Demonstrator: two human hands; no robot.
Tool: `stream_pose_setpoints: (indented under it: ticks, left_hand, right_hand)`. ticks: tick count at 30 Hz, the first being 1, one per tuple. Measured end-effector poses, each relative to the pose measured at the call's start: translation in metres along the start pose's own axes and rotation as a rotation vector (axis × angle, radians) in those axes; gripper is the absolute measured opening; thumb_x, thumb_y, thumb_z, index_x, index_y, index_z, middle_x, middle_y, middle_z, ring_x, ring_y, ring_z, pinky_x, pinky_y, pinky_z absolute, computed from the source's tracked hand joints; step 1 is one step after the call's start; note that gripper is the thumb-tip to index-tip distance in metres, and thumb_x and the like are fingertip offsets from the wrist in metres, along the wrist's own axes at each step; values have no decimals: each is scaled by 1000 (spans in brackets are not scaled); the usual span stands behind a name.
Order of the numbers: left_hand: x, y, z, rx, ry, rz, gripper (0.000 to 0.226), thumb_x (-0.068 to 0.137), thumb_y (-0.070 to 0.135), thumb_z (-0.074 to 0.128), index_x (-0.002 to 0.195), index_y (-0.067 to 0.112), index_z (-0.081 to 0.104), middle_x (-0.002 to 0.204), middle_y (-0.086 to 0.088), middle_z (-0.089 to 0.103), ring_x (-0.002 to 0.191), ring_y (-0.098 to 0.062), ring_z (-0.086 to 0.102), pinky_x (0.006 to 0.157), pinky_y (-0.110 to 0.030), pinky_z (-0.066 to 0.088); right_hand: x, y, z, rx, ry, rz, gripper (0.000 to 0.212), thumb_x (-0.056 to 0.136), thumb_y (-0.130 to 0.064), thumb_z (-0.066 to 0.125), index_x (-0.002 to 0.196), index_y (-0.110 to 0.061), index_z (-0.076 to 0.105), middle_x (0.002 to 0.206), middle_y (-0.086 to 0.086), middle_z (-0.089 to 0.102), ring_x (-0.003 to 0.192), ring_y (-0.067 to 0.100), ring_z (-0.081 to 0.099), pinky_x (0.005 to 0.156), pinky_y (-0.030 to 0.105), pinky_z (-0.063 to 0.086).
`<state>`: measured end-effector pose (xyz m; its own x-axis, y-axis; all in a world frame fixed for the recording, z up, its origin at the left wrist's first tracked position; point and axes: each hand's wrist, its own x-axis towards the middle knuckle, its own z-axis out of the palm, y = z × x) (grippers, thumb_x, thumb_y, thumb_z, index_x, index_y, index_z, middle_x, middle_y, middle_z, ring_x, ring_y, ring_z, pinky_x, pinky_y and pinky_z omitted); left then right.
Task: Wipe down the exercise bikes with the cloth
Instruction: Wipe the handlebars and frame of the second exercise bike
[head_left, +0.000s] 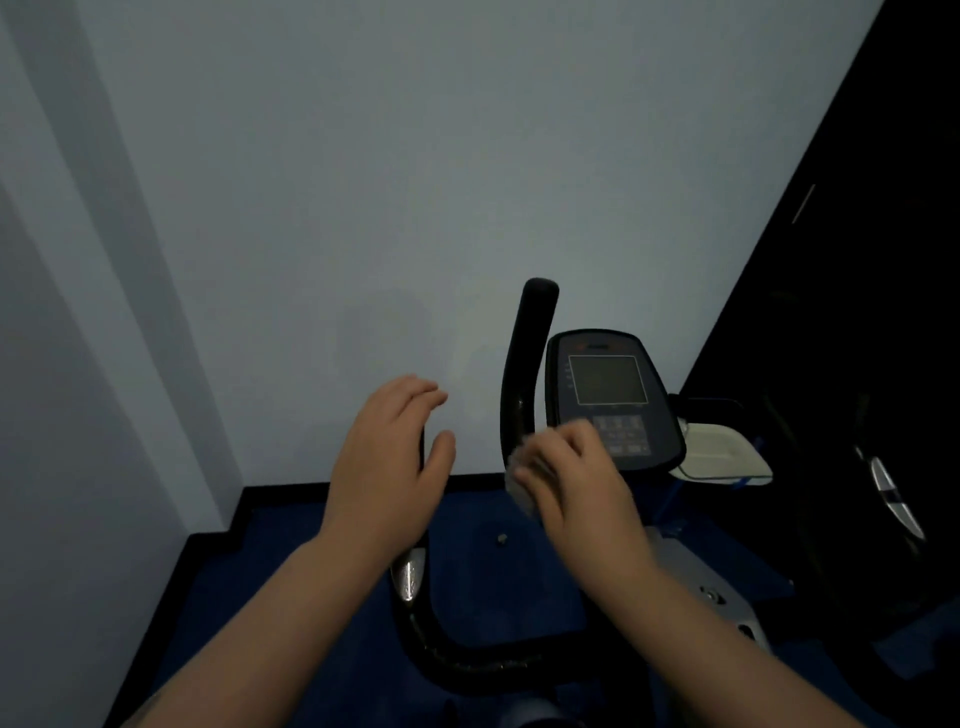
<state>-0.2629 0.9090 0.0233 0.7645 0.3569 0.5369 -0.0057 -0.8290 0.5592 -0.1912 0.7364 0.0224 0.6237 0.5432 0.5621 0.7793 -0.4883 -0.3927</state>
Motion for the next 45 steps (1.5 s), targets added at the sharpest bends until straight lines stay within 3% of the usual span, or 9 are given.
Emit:
stream_pose_setpoints:
  ticks: [3, 9, 16, 21, 27, 31, 36, 41, 45]
  left_hand:
    - [3, 2, 2, -54, 67, -31, 28, 95, 22, 51, 119, 13, 63, 123, 4, 58, 113, 5, 38, 97, -16, 32]
    - [3, 0, 0, -109, 69, -24, 37, 93, 33, 41, 115, 15, 64, 119, 8, 58, 111, 6, 40, 93, -16, 32]
    - [4, -4, -7, -78, 3, 36, 41, 92, 36, 39, 117, 14, 64, 123, 5, 58, 118, -5, 46, 99, -23, 37]
    - [3, -3, -7, -119, 25, 24, 35, 96, 34, 43, 115, 15, 64, 122, 6, 59, 114, 1, 42, 97, -20, 33]
    - [3, -1, -5, -106, 34, 10, 27, 95, 29, 48, 111, 17, 65, 121, 7, 58, 115, 2, 41, 93, -17, 32]
    - [3, 1, -4, -117, 53, -6, 21, 94, 28, 49, 106, 19, 65, 116, 10, 59, 110, 5, 39, 88, -17, 33]
    - [4, 0, -3, -133, 60, -17, 18, 94, 28, 50, 102, 22, 65, 113, 13, 58, 109, 7, 40, 84, -15, 33]
    - [5, -4, -8, -120, 39, 4, 20, 94, 30, 48, 102, 23, 65, 113, 15, 57, 108, 5, 44, 86, -18, 36]
    - [4, -2, -6, -129, 59, 0, 17, 94, 26, 51, 100, 21, 66, 110, 15, 57, 107, 6, 44, 85, -13, 33]
  right_hand:
    - [38, -14, 16, -1, 70, 58, 5, 91, -10, 58, 91, -13, 55, 95, 1, 43, 84, 16, 48, 64, 28, 45]
    - [-9, -2, 5, 26, 50, 149, 19, 89, -16, 61, 89, -31, 49, 97, -14, 40, 85, 4, 50, 67, 12, 40]
    - [60, -19, 15, 64, 145, 219, 3, 91, -14, 59, 93, -16, 57, 98, 0, 46, 85, 15, 51, 71, 30, 46]
    - [0, -8, 2, 86, 63, 202, 16, 87, -16, 64, 86, -27, 53, 93, -11, 48, 84, -2, 50, 67, 9, 39]
    - [42, -31, 29, 14, 314, 322, 6, 90, -14, 61, 89, -17, 56, 95, -4, 45, 80, 13, 50, 64, 26, 42]
    - [36, -17, 11, 105, 220, 320, 12, 89, -18, 62, 86, -26, 53, 92, -7, 49, 78, 5, 49, 59, 9, 35]
    - [84, -17, -30, 205, 454, 121, 20, 88, -9, 61, 89, -28, 54, 100, -3, 48, 85, -8, 51, 72, -1, 36]
    - [84, -6, 1, 146, 328, 124, 14, 86, -3, 60, 86, -16, 57, 100, -5, 46, 78, -3, 47, 70, 0, 36]
    - [65, 9, -2, 207, 216, 99, 22, 84, -3, 64, 82, -22, 54, 90, -5, 52, 83, -6, 52, 69, 4, 38]
